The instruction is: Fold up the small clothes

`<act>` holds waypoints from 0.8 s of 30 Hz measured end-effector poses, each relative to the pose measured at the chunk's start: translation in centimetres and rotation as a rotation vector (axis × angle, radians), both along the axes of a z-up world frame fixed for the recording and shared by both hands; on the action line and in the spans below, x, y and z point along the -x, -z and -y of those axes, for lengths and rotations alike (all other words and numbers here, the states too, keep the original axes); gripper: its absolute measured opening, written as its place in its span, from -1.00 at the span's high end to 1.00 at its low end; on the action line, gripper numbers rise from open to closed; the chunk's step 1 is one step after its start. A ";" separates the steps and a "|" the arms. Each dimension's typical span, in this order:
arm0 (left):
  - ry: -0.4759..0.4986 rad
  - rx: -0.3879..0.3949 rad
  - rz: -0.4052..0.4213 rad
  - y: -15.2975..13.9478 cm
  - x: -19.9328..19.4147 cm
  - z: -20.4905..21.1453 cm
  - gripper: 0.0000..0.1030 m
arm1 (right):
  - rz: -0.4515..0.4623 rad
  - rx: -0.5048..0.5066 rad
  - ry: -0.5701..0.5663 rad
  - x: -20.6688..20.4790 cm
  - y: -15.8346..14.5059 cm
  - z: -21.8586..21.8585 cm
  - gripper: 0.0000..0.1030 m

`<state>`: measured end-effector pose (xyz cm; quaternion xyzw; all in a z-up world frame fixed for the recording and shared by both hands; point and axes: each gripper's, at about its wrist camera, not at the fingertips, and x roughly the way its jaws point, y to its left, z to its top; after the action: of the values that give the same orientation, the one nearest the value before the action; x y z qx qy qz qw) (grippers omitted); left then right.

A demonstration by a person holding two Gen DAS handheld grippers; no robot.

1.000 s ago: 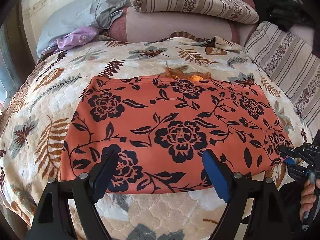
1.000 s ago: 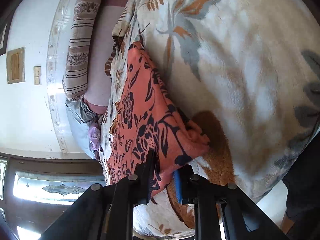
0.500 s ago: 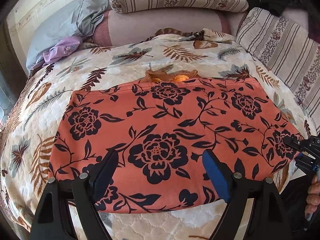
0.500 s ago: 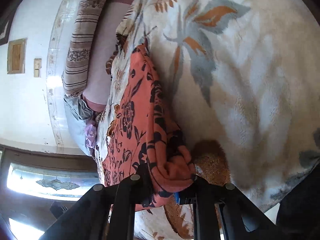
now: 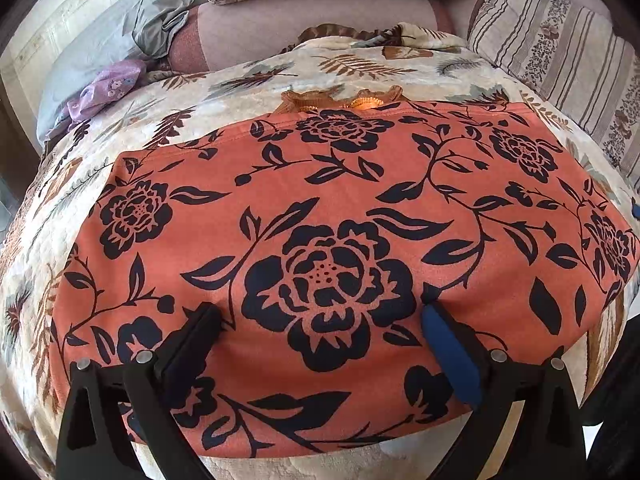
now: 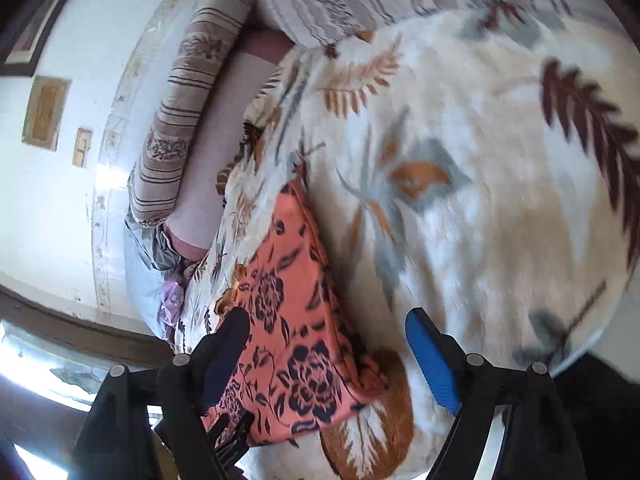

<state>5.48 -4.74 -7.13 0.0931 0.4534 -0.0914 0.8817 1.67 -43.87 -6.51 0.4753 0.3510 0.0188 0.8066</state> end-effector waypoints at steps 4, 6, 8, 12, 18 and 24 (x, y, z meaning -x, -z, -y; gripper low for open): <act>0.007 0.013 0.018 0.0 0.1 -0.1 -0.95 | -0.032 0.052 -0.109 -7.3 -0.3 -1.9 -0.61; 0.014 0.020 0.028 0.0 0.0 -0.2 -0.96 | -0.077 0.087 -0.161 -10.9 0.4 -3.0 -0.61; 0.021 0.024 0.046 0.1 0.3 -0.3 -0.96 | -0.160 0.075 -0.186 -14.0 2.1 -3.5 -0.60; 0.040 0.038 0.061 0.1 0.5 -0.6 -0.96 | -0.239 0.211 -0.258 -16.5 2.8 -5.5 0.71; 0.051 0.048 0.051 -0.1 0.4 -0.7 -0.96 | -0.338 0.429 -0.088 -15.5 0.8 -5.6 0.55; 0.058 0.062 0.062 -0.3 0.8 -0.9 -0.96 | -0.184 0.571 -0.116 -11.1 -3.7 -8.7 0.42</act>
<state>4.71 -3.83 -6.88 0.0815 0.4200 -0.1282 0.8947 12.75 -35.16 -2.78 0.2083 0.4405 -0.0775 0.8698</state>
